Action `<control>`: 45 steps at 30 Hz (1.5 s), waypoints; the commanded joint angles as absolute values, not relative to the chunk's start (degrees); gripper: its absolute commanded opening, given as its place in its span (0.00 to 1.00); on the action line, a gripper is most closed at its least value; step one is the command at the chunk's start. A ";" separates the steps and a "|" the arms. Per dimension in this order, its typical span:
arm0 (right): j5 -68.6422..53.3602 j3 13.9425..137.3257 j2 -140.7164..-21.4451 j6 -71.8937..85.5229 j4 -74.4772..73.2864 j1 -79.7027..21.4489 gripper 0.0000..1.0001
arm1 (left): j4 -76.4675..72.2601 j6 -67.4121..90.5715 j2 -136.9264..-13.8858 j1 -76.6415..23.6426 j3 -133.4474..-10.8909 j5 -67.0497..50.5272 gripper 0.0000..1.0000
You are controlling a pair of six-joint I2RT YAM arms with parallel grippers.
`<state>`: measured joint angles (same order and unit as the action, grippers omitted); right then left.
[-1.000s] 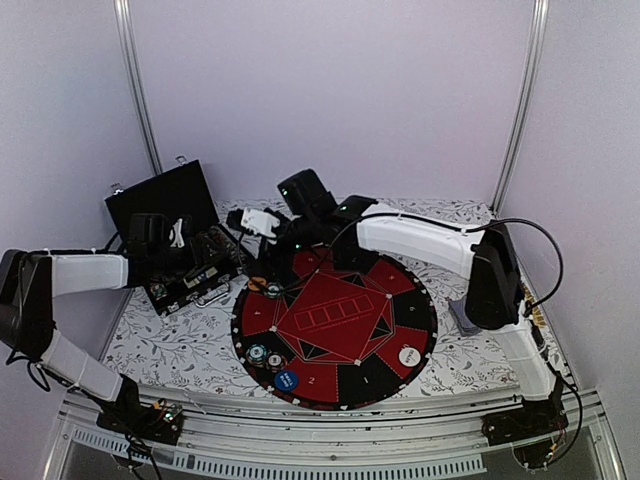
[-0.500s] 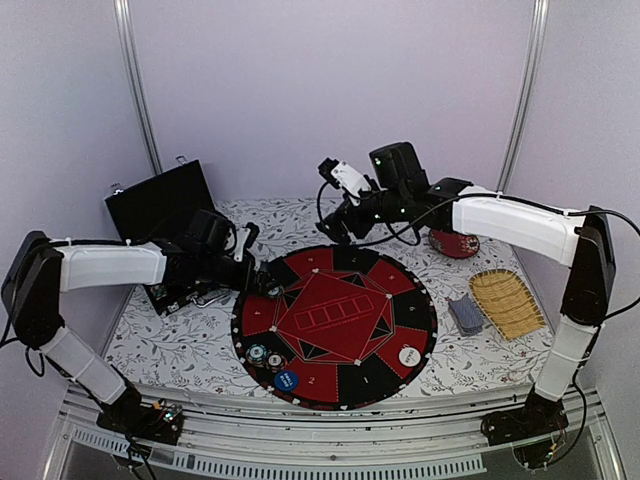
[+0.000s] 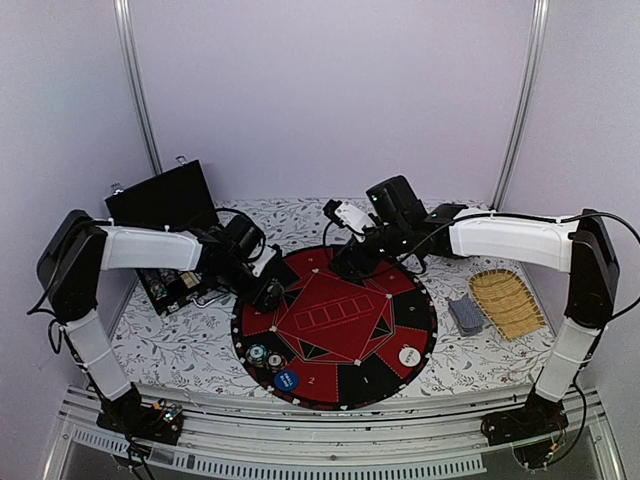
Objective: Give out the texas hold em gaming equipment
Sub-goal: Adjust the poker chips pile in the big blind area.
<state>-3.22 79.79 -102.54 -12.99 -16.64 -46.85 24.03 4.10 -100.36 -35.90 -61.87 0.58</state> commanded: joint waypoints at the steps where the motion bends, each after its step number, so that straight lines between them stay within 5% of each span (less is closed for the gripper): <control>1: -2.91 79.70 -99.42 -13.83 -15.69 -46.86 0.99 | 27.41 -0.93 -103.86 -36.21 -65.05 -2.40 0.98; 7: -2.66 79.50 -98.94 -14.47 -16.60 -46.85 0.99 | 27.73 -0.88 -109.22 -35.30 -68.51 -1.16 0.95; 16: -2.98 79.76 -98.76 -15.16 -16.70 -46.91 0.99 | 29.63 -2.21 -113.77 -34.51 -73.46 0.71 0.64; 28: -3.04 80.34 -99.29 -16.06 -18.11 -46.88 0.99 | 32.24 -3.51 -118.23 -32.29 -79.10 -0.53 0.51; 45: -3.32 80.78 -99.98 -16.11 -18.93 -46.87 0.99 | 35.25 -4.52 -121.95 -32.68 -83.06 -4.78 0.46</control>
